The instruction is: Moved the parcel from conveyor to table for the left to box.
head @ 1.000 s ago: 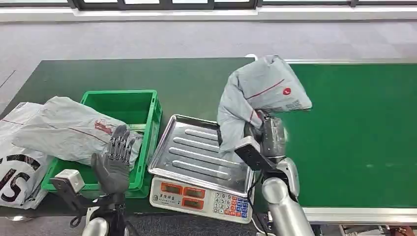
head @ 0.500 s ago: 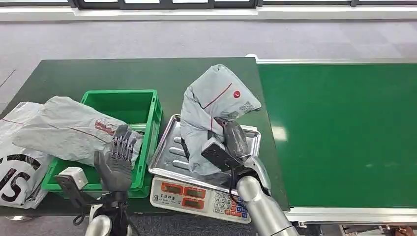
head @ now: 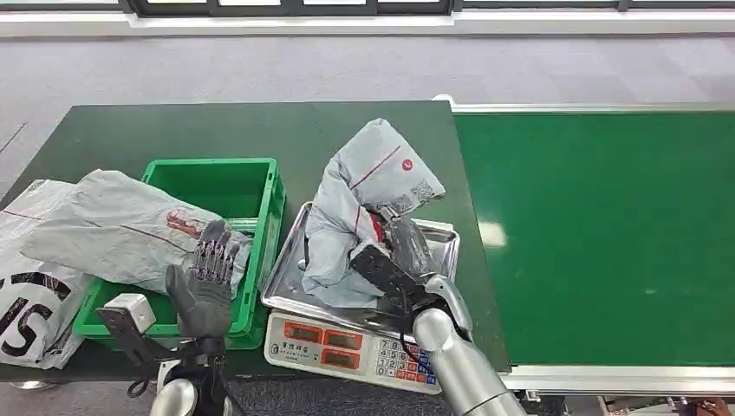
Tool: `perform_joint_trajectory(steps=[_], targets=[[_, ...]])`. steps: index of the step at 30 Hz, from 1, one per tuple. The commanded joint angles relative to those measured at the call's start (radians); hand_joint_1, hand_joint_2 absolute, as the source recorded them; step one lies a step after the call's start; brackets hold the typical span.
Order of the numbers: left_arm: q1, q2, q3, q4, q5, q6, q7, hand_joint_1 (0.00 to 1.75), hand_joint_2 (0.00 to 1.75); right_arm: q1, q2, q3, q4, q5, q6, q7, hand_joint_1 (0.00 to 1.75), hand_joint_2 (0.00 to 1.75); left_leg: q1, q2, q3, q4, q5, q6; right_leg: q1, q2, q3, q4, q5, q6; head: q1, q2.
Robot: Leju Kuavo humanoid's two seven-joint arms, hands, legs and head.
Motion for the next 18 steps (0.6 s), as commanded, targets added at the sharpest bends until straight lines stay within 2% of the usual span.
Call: perform_joint_trajectory(steps=[1,11,16,18], targets=[[-0.031,0.012,-0.026,0.036,-0.001,0.004,0.005,0.0,0.0,-0.037,-0.023,0.007,0.064,-0.004,0.005,0.005,0.0,1.75,0.0,0.0,0.001,-0.001,0.001,0.0,0.001,-0.003,0.001,-0.001,0.0,-0.001,0.0,0.0],[-0.04,0.007,-0.017,0.032,0.016,0.004,-0.004,0.0,0.0,-0.007,-0.033,0.0,0.017,-0.041,0.045,-0.029,0.0,1.75,0.0,-0.001,0.0,-0.001,0.001,0.0,0.0,-0.002,0.001,-0.001,0.0,0.0,0.0,0.0],[-0.045,0.005,-0.021,0.021,-0.005,0.023,-0.024,0.0,0.0,0.029,-0.042,-0.005,-0.091,-0.062,0.061,-0.038,0.0,1.75,0.0,-0.002,-0.001,0.0,0.001,0.0,0.001,-0.004,0.0,-0.001,0.0,0.0,0.0,0.0],[-0.047,-0.008,-0.014,0.014,-0.059,0.118,-0.029,0.0,0.0,0.058,-0.049,-0.009,-0.156,-0.074,0.071,-0.036,0.0,1.75,0.0,-0.001,0.0,-0.001,0.001,0.0,0.0,-0.004,0.0,-0.001,0.0,0.0,0.0,0.0]])
